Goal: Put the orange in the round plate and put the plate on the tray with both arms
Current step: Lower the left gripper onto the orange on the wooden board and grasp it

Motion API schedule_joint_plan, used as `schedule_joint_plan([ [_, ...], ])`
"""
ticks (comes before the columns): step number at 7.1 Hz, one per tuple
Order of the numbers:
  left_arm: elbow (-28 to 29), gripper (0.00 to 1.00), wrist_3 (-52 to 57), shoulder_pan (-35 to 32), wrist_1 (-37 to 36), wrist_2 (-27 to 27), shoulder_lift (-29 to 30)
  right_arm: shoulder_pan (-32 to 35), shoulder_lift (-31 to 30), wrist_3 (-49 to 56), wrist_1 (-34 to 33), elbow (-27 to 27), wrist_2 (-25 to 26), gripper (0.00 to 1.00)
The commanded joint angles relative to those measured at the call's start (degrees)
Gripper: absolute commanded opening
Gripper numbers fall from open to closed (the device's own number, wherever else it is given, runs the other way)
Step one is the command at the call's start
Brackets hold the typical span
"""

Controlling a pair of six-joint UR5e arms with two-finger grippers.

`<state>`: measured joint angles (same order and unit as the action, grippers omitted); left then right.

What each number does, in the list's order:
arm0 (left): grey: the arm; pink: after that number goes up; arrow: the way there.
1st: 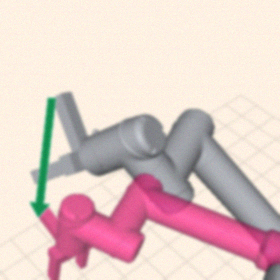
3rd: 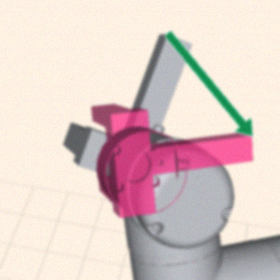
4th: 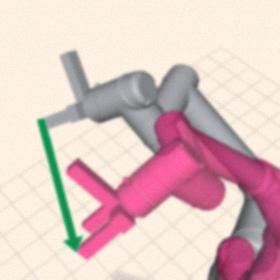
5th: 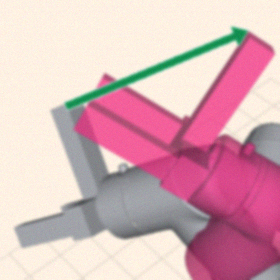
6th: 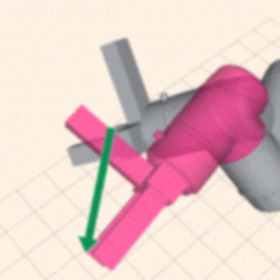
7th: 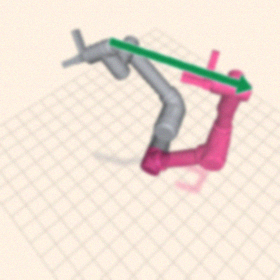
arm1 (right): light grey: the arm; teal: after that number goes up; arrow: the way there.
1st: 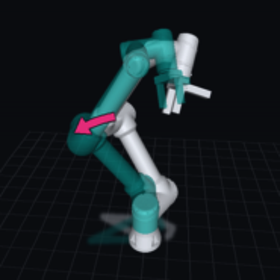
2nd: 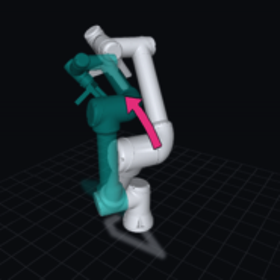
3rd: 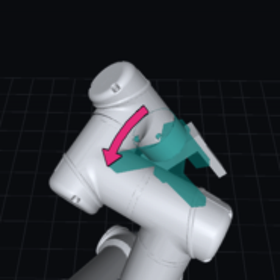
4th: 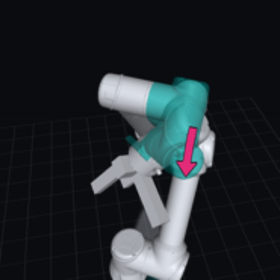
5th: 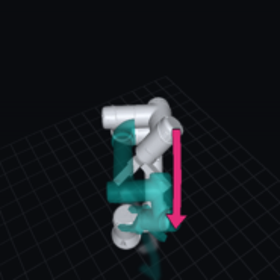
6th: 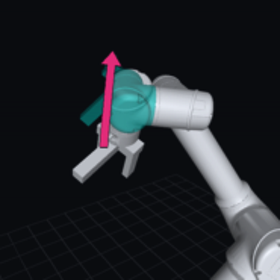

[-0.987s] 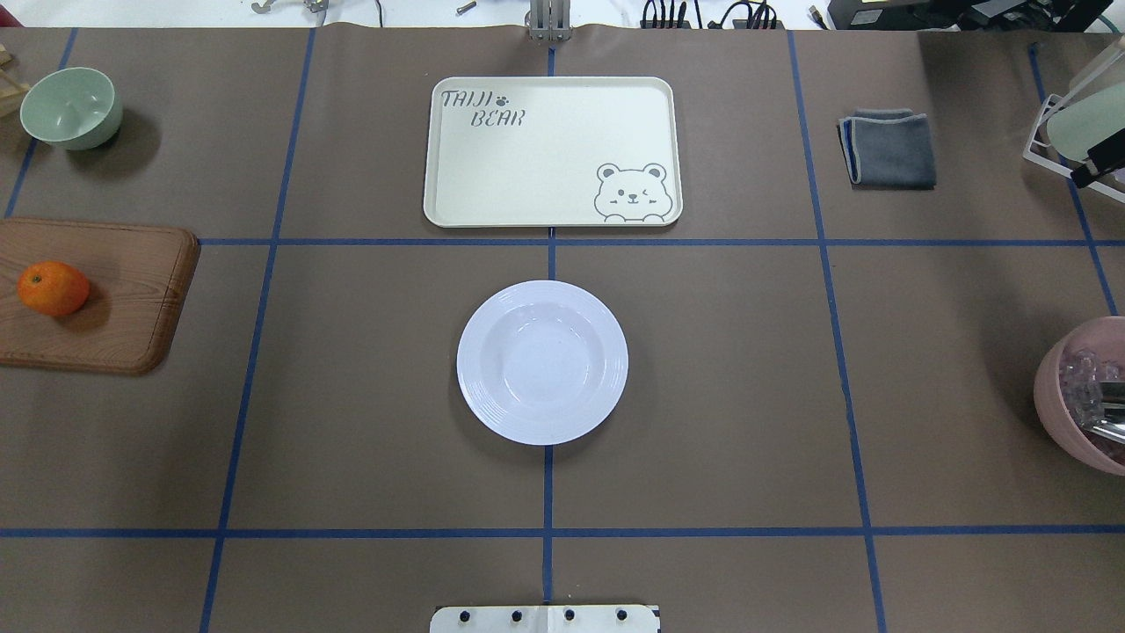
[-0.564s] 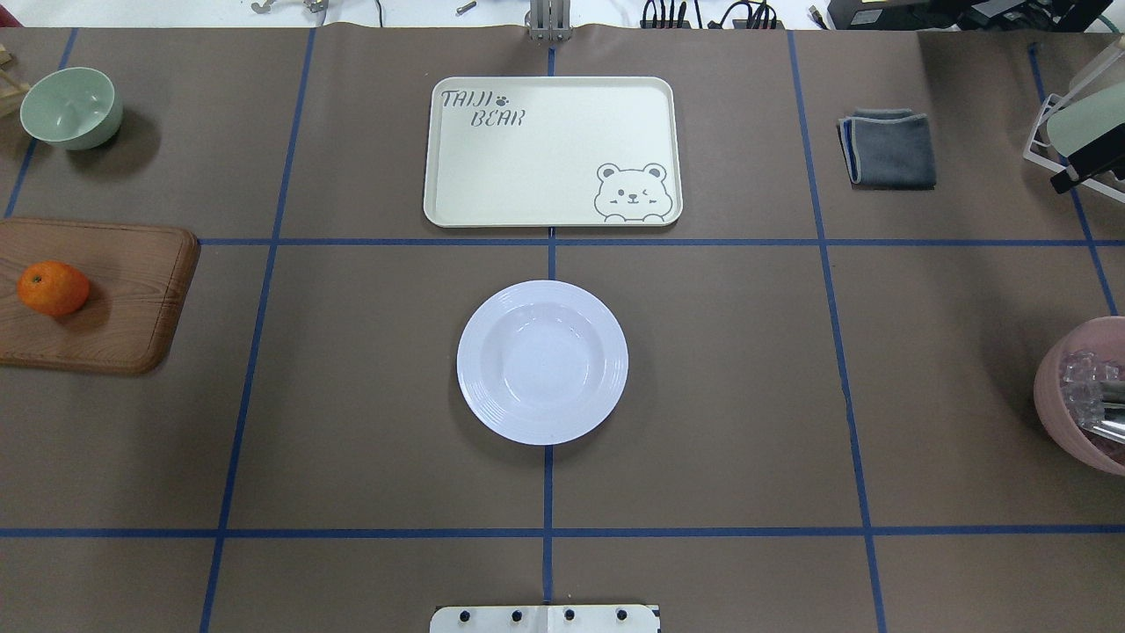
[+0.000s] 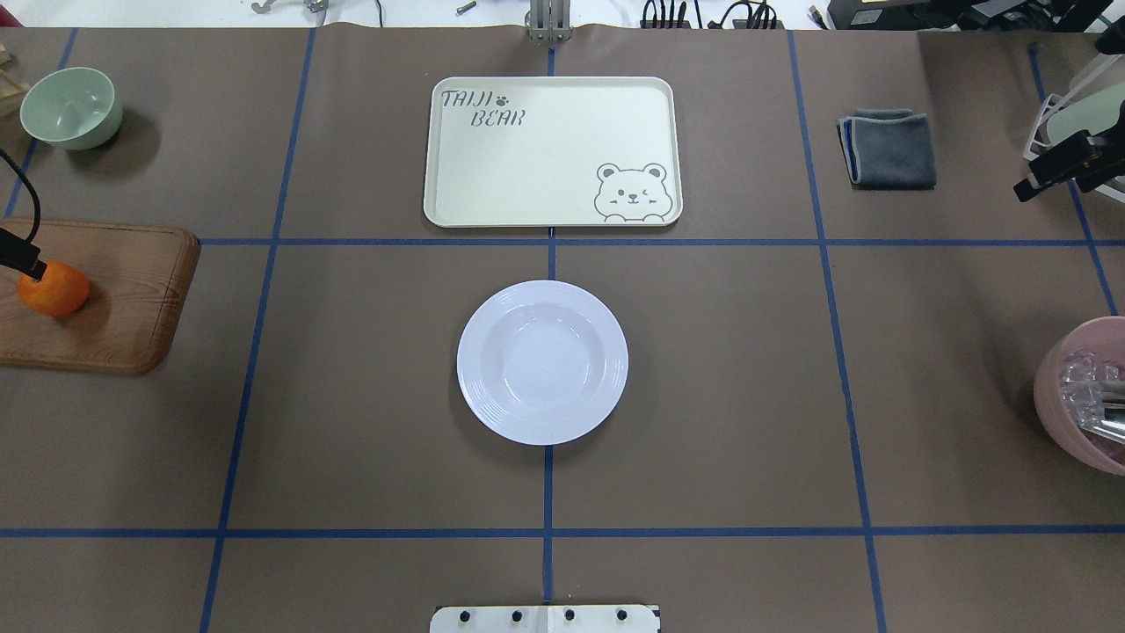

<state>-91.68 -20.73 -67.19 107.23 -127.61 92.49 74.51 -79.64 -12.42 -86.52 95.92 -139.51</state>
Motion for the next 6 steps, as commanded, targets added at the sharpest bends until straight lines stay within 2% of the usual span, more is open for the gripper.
schedule_joint_plan([
  [1,5.5,0.98,-0.4,1.4,4.2,0.3,1.5,-1.2,-0.2,-0.4,2.7,0.2,0.0,1.00],
  [3,9.3,0.98,-3.7,1.6,6.2,-0.1,5.0,-2.1,-1.3,-0.3,7.1,-0.4,0.0,1.00],
  [6,9.7,0.98,-3.4,1.6,6.2,-3.1,4.9,-3.8,-1.2,-0.4,7.3,-0.5,1.7,1.00],
])
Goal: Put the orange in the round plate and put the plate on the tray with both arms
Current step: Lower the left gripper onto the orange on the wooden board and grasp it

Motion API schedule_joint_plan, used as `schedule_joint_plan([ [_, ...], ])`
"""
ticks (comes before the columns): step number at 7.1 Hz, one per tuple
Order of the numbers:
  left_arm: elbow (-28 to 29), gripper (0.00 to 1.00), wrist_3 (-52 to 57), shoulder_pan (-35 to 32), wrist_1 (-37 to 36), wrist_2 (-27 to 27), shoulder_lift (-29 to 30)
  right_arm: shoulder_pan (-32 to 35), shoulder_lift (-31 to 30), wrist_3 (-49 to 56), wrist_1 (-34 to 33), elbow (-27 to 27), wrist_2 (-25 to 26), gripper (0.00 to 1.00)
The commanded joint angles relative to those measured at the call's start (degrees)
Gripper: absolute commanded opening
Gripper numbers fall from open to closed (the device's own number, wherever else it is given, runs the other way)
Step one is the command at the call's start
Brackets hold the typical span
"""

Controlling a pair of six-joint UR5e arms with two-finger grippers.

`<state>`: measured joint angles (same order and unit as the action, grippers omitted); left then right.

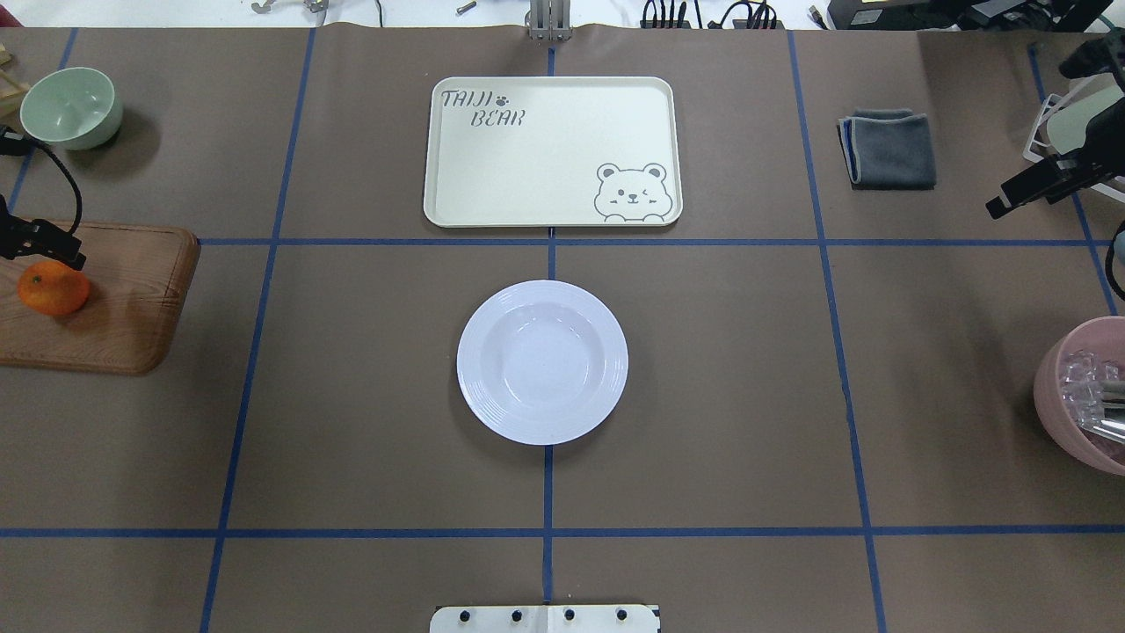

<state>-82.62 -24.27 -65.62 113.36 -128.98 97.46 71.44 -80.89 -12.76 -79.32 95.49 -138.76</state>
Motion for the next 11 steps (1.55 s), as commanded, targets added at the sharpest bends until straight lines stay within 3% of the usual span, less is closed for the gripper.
schedule_joint_plan([
  [1,0.4,0.98,-0.2,0.1,0.1,-1.7,-0.3,-1.0,0.0,-0.1,0.1,0.0,0.9,1.00],
  [7,1.8,0.97,-0.3,1.5,0.0,-1.6,-0.1,-2.5,0.5,-2.4,0.0,0.0,0.9,1.00],
  [8,1.8,0.84,-0.4,1.9,0.0,-1.7,-0.1,-2.6,0.5,-2.5,0.0,0.0,0.9,1.00],
  [9,1.2,0.33,-0.4,1.9,-0.1,-1.8,-0.3,-2.7,0.6,-3.5,0.0,0.0,0.9,1.00],
  [10,1.3,0.00,-0.5,1.9,-0.5,-2.7,0.1,-3.1,0.6,-3.6,0.0,-0.2,0.9,1.00],
  [11,0.1,0.00,-4.1,2.0,-0.8,-4.0,0.9,-3.1,0.7,-3.6,0.0,-0.2,0.9,1.00],
])
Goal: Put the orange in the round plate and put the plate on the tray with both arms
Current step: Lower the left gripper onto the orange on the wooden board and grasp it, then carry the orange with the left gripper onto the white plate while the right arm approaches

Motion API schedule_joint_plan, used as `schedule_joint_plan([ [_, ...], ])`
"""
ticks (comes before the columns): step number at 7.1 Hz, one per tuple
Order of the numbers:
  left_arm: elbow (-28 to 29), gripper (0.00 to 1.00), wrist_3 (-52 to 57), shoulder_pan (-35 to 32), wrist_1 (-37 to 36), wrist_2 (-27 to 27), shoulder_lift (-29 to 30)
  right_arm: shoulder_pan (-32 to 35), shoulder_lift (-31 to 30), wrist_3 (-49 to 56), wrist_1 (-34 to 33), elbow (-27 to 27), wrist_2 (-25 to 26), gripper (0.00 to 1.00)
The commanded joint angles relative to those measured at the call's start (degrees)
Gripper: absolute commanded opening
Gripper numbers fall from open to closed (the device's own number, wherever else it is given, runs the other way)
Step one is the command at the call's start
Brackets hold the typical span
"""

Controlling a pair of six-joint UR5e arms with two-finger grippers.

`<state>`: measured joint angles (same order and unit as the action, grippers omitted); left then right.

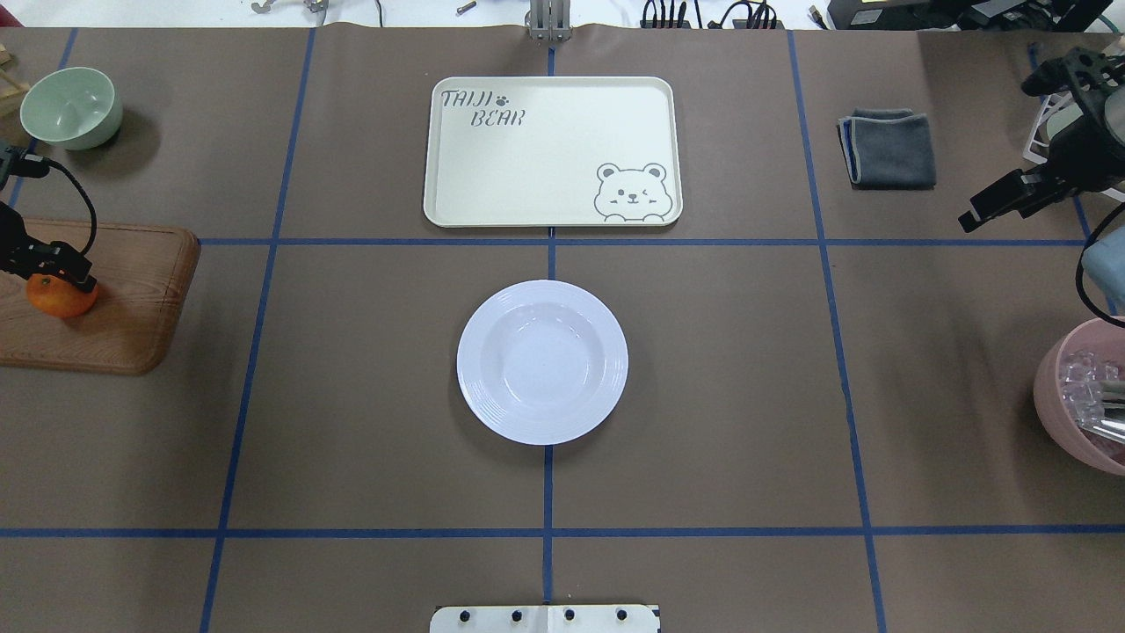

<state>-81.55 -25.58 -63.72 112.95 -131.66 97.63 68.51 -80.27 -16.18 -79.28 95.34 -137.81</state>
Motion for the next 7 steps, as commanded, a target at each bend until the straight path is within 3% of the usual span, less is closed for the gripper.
schedule_joint_plan([
  [1,-3.4,0.00,-16.6,1.3,-0.8,-5.9,5.5,-0.3,0.1,-0.8,-0.1,-0.1,-0.1,1.00],
  [4,-11.8,0.00,-54.3,16.7,-0.9,-5.6,19.9,-1.8,0.7,-1.3,-0.1,-0.1,-0.5,1.00],
  [5,-11.6,0.00,-62.8,22.7,-0.9,-1.4,25.5,-2.6,1.1,-2.2,0.0,0.0,-0.6,1.00],
  [7,-9.0,0.00,-64.4,31.9,-6.0,10.9,33.8,-4.8,2.3,-2.7,0.0,0.1,-0.5,1.00],
])
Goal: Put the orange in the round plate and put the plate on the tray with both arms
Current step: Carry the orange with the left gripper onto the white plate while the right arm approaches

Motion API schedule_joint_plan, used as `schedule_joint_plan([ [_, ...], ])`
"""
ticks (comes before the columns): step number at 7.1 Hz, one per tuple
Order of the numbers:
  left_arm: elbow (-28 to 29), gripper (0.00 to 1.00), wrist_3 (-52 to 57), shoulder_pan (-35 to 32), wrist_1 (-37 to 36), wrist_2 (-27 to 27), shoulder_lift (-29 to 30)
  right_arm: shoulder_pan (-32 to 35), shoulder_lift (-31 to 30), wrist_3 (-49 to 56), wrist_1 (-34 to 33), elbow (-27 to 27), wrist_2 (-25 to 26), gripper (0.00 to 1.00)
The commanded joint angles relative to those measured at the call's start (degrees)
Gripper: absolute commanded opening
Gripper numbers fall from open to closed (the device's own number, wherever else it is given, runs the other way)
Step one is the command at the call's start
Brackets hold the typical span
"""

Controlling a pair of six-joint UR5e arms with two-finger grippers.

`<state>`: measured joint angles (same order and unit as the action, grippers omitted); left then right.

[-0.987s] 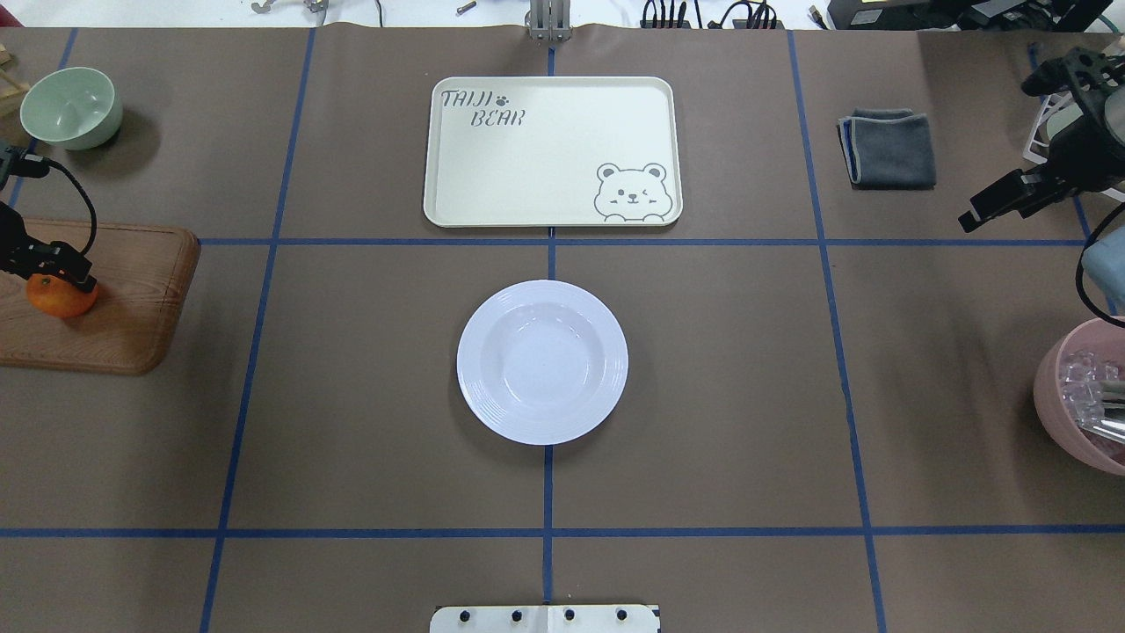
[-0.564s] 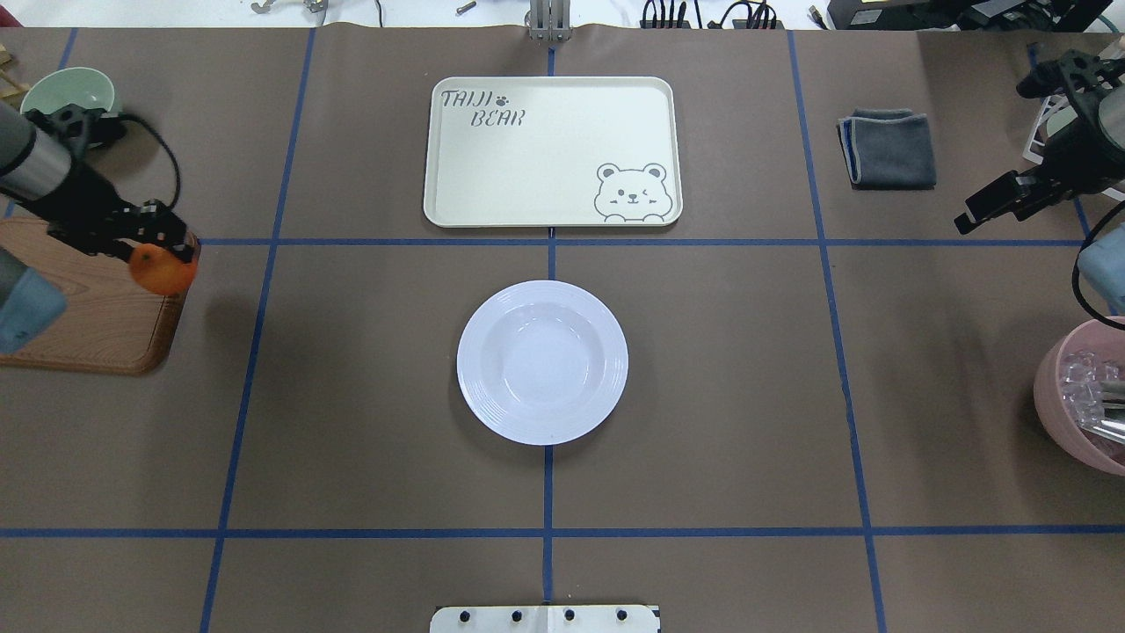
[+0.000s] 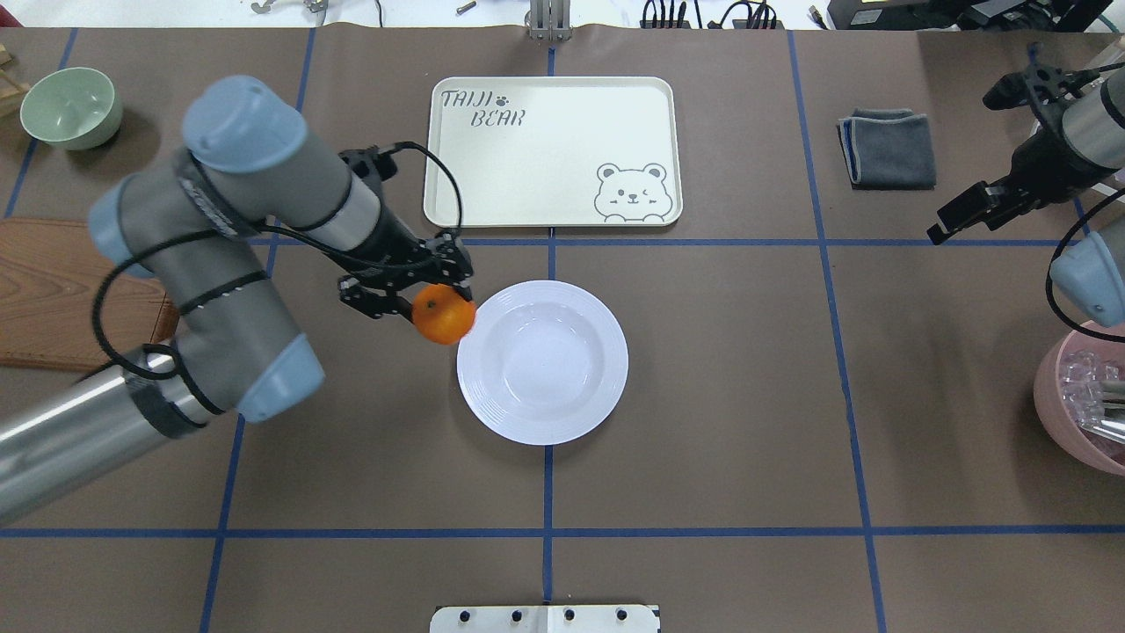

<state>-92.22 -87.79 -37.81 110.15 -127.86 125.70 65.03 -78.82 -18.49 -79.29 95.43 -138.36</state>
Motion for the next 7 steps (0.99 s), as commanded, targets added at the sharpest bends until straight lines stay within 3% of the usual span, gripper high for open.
schedule_joint_plan([
  [1,5.7,0.00,-2.1,7.7,-4.1,8.5,9.7,-1.7,1.3,-0.4,-0.1,0.0,-0.1,1.00],
  [3,9.5,0.00,-1.8,9.9,-3.7,12.9,11.4,-2.5,2.1,-0.5,-0.1,-0.2,-0.1,1.00],
  [6,10.0,0.00,-1.2,9.9,-4.1,13.7,10.4,-2.7,2.2,-0.9,-0.1,0.5,-1.7,1.00],
  [7,9.9,0.69,-1.2,9.4,-4.1,13.7,10.4,-3.3,4.1,-8.9,0.0,0.6,-3.7,1.00],
])
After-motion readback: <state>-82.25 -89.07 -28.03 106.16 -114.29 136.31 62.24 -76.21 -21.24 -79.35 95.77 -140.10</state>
